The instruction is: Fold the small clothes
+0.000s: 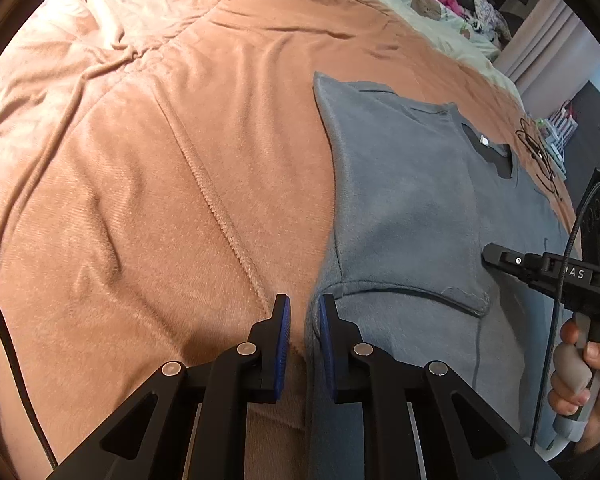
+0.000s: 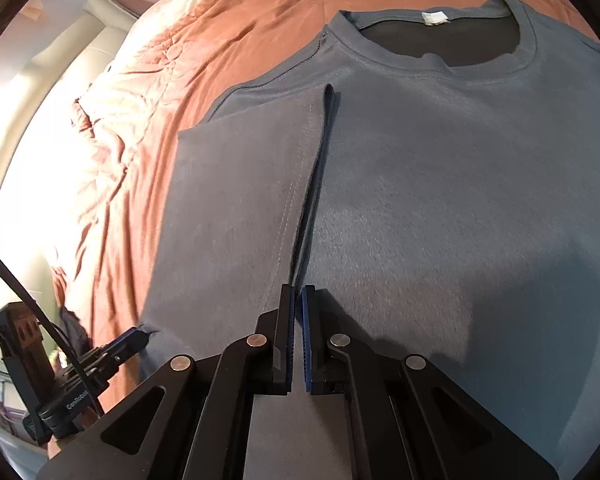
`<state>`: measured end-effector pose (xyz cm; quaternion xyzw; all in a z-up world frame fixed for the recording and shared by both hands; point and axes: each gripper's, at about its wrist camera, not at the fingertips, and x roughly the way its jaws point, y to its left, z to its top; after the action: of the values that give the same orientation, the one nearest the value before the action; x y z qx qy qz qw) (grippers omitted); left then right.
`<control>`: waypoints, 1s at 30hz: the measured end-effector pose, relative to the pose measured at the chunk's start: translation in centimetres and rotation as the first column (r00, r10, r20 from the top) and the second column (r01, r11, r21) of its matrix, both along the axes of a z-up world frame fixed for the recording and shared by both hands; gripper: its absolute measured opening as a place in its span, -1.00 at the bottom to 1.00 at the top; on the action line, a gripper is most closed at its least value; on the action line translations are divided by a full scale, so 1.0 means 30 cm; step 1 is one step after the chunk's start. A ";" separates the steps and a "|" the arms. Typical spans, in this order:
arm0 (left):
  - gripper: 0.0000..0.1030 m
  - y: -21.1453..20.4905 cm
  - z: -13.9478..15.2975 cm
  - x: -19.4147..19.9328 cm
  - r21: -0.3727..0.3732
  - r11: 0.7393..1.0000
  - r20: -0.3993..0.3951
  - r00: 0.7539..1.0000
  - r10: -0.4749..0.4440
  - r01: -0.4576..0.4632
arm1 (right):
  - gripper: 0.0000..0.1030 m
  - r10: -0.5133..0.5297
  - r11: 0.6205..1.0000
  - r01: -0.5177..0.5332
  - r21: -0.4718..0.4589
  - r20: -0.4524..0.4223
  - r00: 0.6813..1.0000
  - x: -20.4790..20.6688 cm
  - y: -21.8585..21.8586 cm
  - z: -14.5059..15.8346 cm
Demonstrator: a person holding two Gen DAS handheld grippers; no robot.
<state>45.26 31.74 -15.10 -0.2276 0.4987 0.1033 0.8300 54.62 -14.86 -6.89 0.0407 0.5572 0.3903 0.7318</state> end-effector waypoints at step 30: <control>-0.68 -0.011 0.211 -0.312 0.046 0.990 0.023 0.991 0.135 -0.136 | -0.97 -0.043 0.994 0.055 0.092 -0.135 0.990 -0.113 -0.048 -0.064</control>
<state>35.89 31.40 -8.77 -0.2420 0.4711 0.1691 0.8312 51.24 -16.30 -8.80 0.1152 0.5844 0.3946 0.6996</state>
